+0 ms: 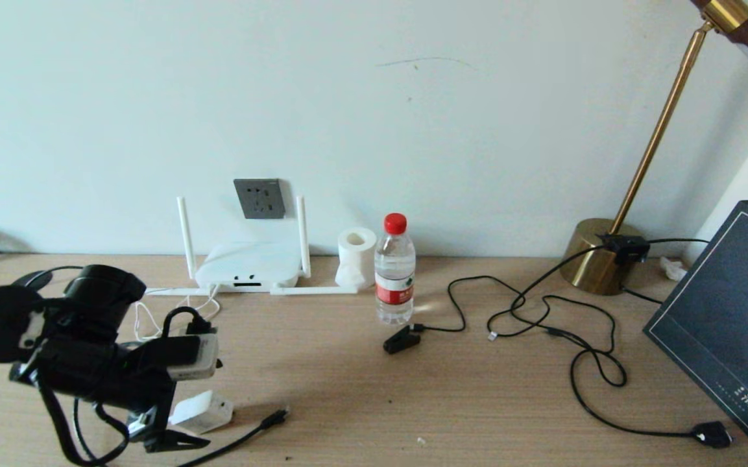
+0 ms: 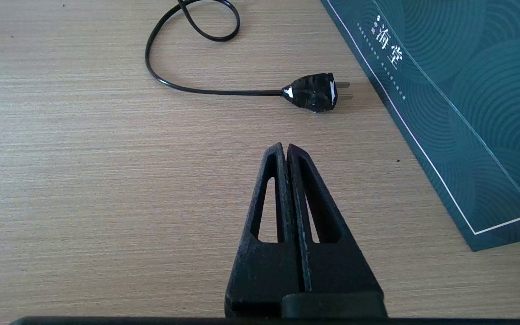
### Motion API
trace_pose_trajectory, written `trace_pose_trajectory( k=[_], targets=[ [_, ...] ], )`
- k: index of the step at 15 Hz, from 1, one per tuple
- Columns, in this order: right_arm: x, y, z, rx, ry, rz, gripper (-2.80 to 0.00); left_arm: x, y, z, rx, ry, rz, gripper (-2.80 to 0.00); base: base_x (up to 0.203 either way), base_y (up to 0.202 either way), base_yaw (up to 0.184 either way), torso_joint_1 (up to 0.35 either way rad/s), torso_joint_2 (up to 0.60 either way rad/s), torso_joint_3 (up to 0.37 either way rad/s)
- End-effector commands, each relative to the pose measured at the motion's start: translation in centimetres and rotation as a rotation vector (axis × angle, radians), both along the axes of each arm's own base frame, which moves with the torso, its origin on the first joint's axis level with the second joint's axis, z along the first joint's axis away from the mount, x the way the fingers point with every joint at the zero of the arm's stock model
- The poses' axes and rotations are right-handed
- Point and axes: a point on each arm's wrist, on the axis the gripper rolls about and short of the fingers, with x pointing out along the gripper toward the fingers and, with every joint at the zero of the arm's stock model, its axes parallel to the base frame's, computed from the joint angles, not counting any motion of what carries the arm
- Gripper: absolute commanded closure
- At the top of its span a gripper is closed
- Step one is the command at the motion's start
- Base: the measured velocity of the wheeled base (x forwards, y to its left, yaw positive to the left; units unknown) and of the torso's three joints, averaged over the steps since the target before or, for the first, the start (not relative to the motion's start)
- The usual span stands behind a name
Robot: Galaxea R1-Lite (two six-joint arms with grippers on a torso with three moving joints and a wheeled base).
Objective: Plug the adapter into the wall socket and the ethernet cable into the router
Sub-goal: Pick up plug
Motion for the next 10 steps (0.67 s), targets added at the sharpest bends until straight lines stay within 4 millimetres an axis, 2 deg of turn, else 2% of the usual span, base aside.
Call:
trace_pose_trajectory(
  k=[1,10],
  targets=[
    [0.01,0.0,0.0,-0.001,0.001,0.0,0.0,-0.08,0.03,0.0,0.001,-0.001,-0.006,0.0,0.0,0.0,0.0,0.0,0.0,0.0],
    [0.01,0.0,0.0,-0.001,0.001,0.0,0.0,0.06,0.02,-0.83,0.012,0.03,-0.004,0.0,0.0,0.0,0.0,0.0,0.0,0.0]
  ],
)
